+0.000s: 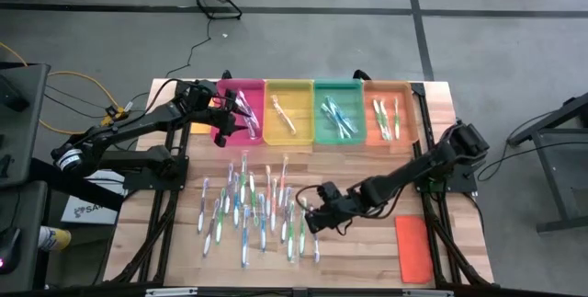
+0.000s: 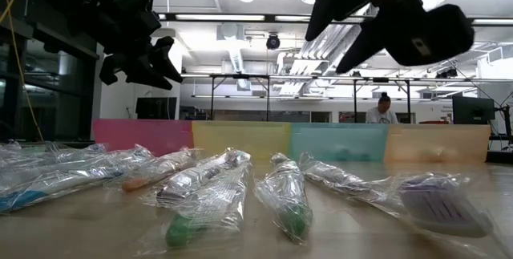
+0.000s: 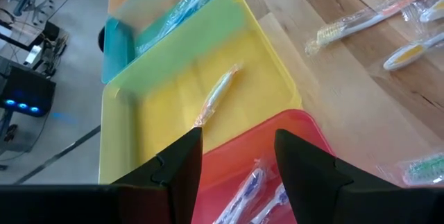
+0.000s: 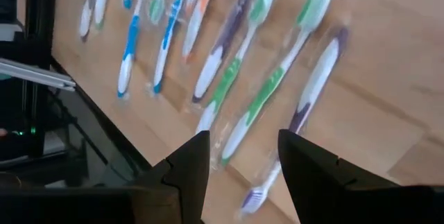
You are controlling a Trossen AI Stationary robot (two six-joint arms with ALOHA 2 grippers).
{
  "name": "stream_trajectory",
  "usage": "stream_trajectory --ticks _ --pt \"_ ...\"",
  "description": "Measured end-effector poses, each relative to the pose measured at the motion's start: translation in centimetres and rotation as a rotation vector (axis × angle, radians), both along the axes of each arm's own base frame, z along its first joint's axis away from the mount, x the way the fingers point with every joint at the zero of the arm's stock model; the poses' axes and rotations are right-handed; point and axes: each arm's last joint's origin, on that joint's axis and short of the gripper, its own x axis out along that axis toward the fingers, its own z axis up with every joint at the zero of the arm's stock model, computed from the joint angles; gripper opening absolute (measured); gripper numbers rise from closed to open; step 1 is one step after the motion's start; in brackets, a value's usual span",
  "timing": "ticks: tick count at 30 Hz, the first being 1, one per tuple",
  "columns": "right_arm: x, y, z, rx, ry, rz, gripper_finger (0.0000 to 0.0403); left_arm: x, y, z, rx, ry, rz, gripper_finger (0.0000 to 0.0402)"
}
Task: Pick & Place Toothbrushes
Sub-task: Put the purple toothbrush into the pink bin
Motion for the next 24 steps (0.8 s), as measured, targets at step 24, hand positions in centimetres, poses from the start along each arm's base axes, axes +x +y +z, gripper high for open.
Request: stream_trajectory --ticks 24 --pt "5.0 2.1 -2.1 0.016 0.42 -0.022 0.0113 0.0 0.0 0.0 -0.01 -0.004 0.007 0.0175"
